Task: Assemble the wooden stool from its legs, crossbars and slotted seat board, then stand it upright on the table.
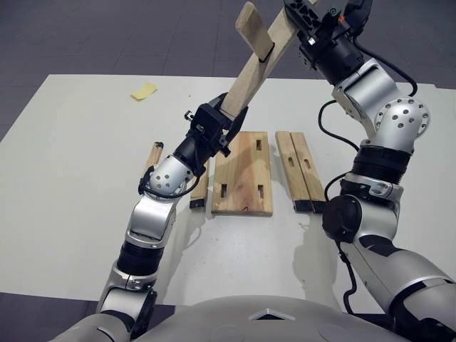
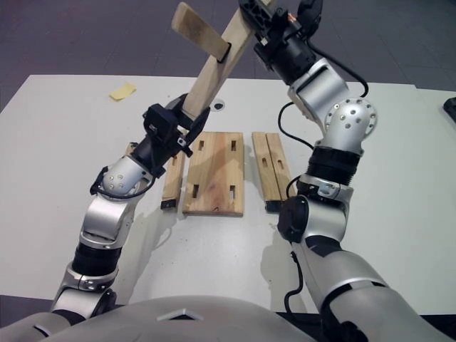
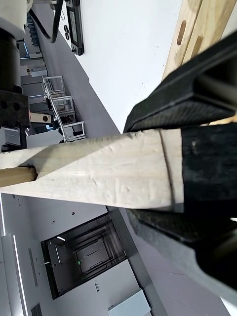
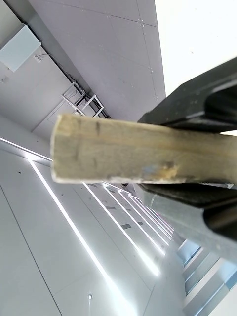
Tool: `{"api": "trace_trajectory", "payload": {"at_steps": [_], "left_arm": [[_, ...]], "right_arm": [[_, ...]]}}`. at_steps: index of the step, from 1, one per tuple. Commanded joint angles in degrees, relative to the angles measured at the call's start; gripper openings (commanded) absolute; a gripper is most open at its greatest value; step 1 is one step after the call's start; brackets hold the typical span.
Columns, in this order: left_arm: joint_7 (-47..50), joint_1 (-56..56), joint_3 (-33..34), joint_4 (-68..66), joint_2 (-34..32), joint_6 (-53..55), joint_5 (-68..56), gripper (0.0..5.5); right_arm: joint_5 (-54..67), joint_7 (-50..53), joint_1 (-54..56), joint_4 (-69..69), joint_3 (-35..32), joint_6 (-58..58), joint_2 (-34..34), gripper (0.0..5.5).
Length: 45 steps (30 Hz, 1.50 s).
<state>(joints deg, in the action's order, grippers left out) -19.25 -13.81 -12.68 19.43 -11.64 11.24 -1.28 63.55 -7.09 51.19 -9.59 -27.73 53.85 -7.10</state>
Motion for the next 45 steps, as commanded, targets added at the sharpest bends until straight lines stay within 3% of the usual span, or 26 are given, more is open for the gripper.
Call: {"api": "trace_trajectory", "payload": {"at_steps": [1,6,7,13,19,26,32,39,45], "left_arm": [[0.19,0.48,-0.14,0.19,-0.33,0.35,1.12,2.04],[0.23,0.28,-0.45,0.23,-0.35,1.12,1.3,2.04],[0.11,0.2,-0.58,0.22,-0.43,1.59,1.31,2.4],[-4.02,0.98,-1.6,0.1,-3.94,3.31,1.46,3.29],[-14.24,1.91,-1.24,2.35,-13.46,5.25,0.41,4.24],[-28.72,4.25,-8.38,7.59,-24.37,4.5,1.5,5.4],[-30.28,4.54,-13.69,6.26,-27.84,0.09,9.71,5.4],[-23.07,3.11,-15.95,-1.34,-20.56,0.64,16.7,5.4],[-20.03,1.95,-15.96,-6.65,-18.84,-0.08,20.68,5.4]], "right_arm": [[2.15,2.19,-2.21,4.97,0.7,0.8,0.45,1.1],[2.06,3.46,-3.93,8.4,2.22,-0.86,1.12,1.08],[2.03,4.02,-4.48,9.41,2.35,-1.48,1.41,1.08],[0.81,6.09,-6.8,14.73,3.49,-5.11,1.59,0.99],[0.04,8.11,-7.36,16.64,3.19,-7.63,0.13,0.99],[-0.26,11.13,-10.85,18.77,1.94,-8.99,-2.21,0.99],[0.96,14.03,-15.27,21.05,0.87,-10.13,-1.72,0.99],[1.63,15.32,-17.06,23.34,2.91,-11.68,0.09,0.99],[0.79,15.51,-16.72,24.0,4.41,-13.46,0.02,0.99]]}}
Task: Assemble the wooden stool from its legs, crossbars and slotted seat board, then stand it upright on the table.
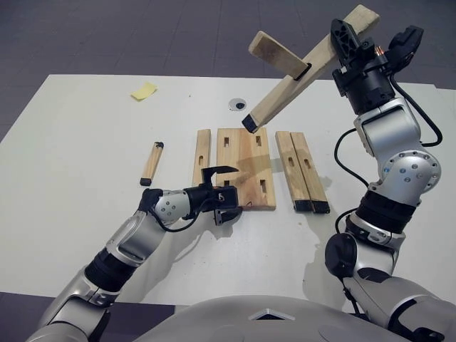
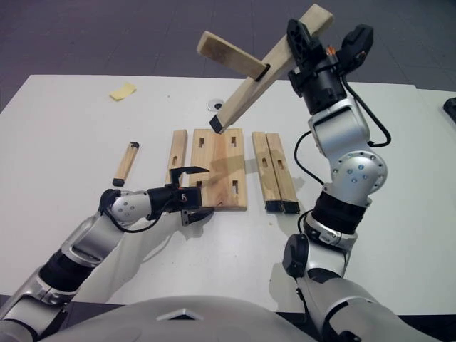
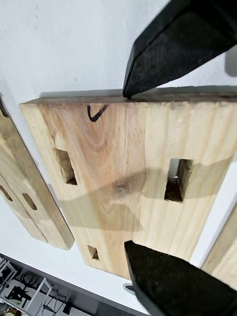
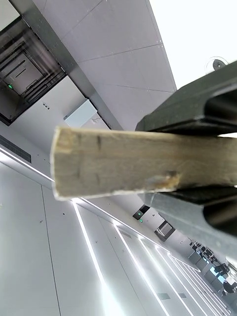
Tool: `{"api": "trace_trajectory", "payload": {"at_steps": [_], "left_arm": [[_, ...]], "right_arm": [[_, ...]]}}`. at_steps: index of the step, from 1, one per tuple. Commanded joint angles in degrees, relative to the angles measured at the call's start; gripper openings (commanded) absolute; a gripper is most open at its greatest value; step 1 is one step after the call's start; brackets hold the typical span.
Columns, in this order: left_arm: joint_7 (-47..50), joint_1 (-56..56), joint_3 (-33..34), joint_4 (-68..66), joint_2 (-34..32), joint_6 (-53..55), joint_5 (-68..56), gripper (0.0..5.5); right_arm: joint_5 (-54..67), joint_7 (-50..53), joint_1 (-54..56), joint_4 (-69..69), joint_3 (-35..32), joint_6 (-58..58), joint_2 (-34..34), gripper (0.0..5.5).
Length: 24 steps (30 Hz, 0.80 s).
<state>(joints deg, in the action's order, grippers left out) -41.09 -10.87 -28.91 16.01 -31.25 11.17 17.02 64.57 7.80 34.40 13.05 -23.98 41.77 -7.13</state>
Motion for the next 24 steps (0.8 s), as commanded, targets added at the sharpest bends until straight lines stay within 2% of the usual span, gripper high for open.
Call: {"api": "trace_trajectory", "payload": {"at_steps": [1,15,20,24], "left_arm": [[2.38,-1.25,0.59,-3.85,1.43,0.26,2.51,5.4],[8.28,-4.74,3.27,-9.01,9.39,0.45,1.78,5.4],[10.18,-4.03,7.6,-2.59,13.57,2.39,-2.98,5.4],[12.29,-2.77,14.0,7.08,18.08,9.52,-10.15,5.4]], "right_arm": [[-0.5,0.62,-0.01,1.5,0.92,-1.79,0.15,0.99],[-4.98,0.09,-1.66,1.83,3.97,-6.3,1.01,0.99],[-8.62,0.23,-4.5,3.82,5.69,-7.97,1.13,0.99],[-16.01,0.56,-7.97,6.72,8.26,-11.69,1.4,0.99]]}}
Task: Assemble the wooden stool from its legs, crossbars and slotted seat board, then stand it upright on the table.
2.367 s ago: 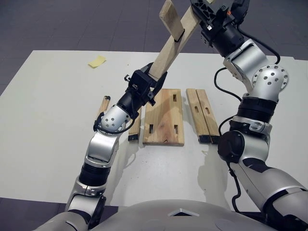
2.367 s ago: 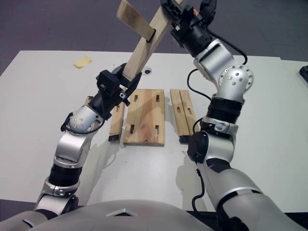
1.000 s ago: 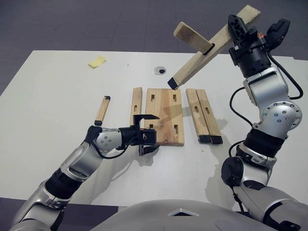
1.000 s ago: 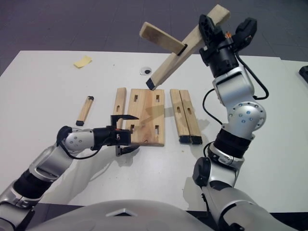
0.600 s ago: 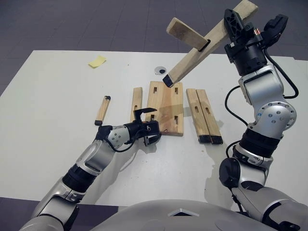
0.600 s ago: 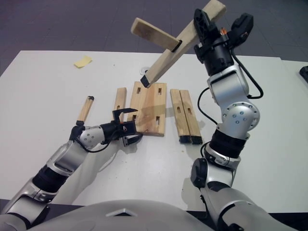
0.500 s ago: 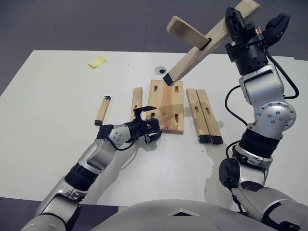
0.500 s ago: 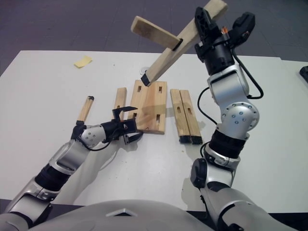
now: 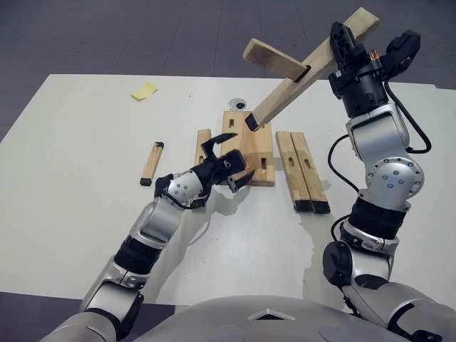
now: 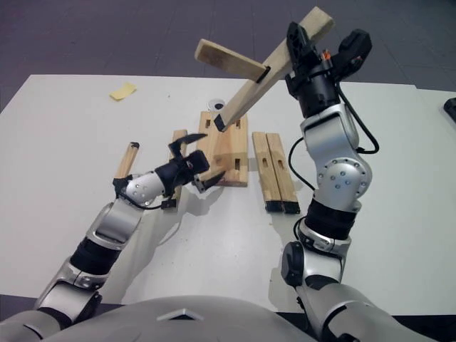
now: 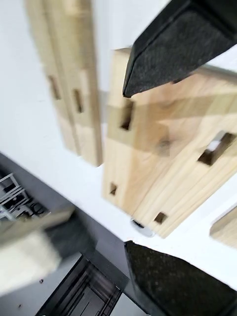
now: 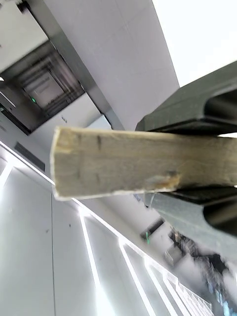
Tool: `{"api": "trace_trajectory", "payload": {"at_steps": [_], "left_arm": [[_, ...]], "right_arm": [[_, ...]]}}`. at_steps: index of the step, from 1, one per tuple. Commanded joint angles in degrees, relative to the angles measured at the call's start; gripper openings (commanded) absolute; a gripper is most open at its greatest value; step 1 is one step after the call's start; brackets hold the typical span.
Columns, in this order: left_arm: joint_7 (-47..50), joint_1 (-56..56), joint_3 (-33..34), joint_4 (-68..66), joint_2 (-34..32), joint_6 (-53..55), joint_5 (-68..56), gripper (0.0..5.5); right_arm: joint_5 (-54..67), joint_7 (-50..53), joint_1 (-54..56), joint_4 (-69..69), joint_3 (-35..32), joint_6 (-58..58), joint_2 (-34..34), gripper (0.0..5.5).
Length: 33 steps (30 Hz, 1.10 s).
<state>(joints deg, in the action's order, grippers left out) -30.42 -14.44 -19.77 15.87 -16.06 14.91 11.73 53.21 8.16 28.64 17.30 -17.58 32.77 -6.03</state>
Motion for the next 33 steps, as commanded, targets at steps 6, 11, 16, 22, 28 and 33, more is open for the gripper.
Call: {"api": "trace_trajectory", "payload": {"at_steps": [6,11,16,22,28,33], "left_arm": [[11.46,0.15,27.53,13.11,9.46,20.84,-19.38,5.4],[23.67,-4.7,35.45,8.3,14.26,22.04,-21.69,5.4],[31.45,-4.92,34.22,2.95,19.36,18.56,-20.23,5.4],[37.2,-9.0,34.8,-2.47,22.57,13.68,-21.27,5.4],[38.94,-12.42,33.95,-6.56,23.76,10.58,-22.27,5.4],[39.53,-13.21,33.39,-7.93,24.2,8.91,-23.07,5.4]], "right_arm": [[-11.93,0.89,-7.34,5.51,4.91,-4.45,1.06,0.99],[-12.53,2.68,-11.32,8.28,5.02,-4.7,3.79,0.99],[-12.74,3.47,-13.62,9.45,4.47,-5.3,5.68,0.99],[-13.23,2.98,-15.44,8.8,4.74,-5.66,7.05,0.99],[-15.04,1.97,-17.04,6.1,4.91,-8.2,8.68,0.99],[-16.16,1.7,-19.79,2.17,3.63,-10.71,10.48,0.99]]}}
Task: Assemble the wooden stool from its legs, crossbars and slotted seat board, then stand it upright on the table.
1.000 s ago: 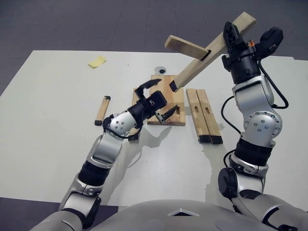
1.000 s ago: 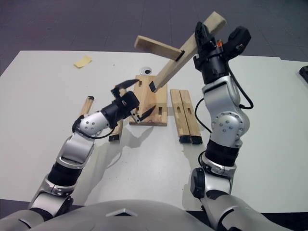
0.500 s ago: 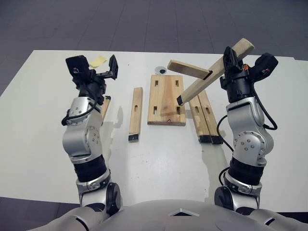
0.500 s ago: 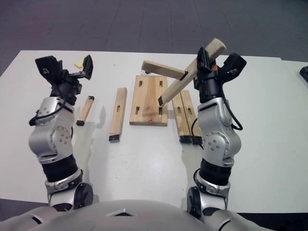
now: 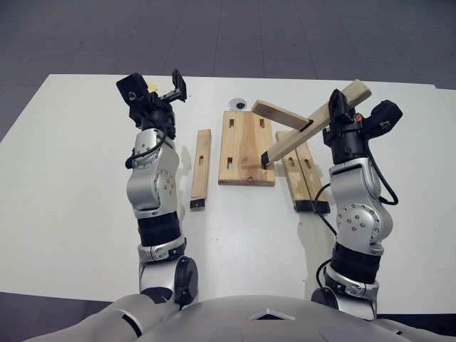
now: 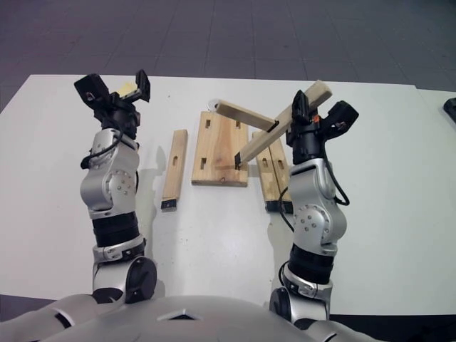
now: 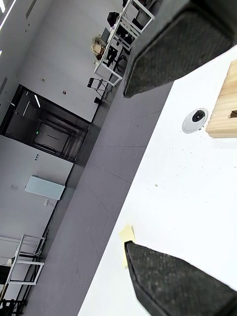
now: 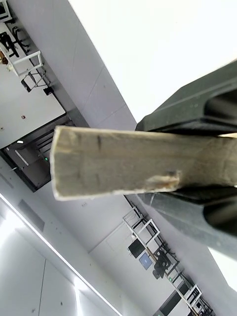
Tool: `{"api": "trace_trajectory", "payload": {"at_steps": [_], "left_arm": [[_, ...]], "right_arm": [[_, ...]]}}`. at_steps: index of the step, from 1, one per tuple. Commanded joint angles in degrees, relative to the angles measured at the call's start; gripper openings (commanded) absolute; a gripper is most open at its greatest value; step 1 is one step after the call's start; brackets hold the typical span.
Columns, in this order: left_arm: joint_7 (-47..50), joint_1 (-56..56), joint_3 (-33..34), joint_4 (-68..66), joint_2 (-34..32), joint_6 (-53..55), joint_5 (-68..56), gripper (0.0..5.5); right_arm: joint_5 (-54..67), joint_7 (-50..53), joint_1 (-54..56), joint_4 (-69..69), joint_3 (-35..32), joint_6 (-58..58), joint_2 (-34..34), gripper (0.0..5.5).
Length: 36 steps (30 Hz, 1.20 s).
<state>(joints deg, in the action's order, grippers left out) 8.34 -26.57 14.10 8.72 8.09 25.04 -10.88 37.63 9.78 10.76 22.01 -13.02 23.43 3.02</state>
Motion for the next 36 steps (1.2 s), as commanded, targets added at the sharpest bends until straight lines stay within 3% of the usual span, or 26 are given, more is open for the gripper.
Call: {"api": "trace_trajectory", "payload": {"at_steps": [1,23,36], "left_arm": [[0.99,-1.19,-0.44,-0.85,0.09,-1.8,-0.47,5.4],[7.72,-1.85,-0.06,-1.41,2.15,-3.46,-3.85,5.4],[8.61,-2.59,-2.25,-1.53,1.5,-4.01,-1.85,5.4]], "right_arm": [[-0.61,0.42,-2.22,-2.93,-1.18,-1.58,1.7,0.99],[-11.97,-0.41,1.63,-6.65,3.33,-3.51,-4.37,1.0],[-19.07,-2.99,-3.97,-5.35,9.85,-1.94,-5.13,1.0]]}}
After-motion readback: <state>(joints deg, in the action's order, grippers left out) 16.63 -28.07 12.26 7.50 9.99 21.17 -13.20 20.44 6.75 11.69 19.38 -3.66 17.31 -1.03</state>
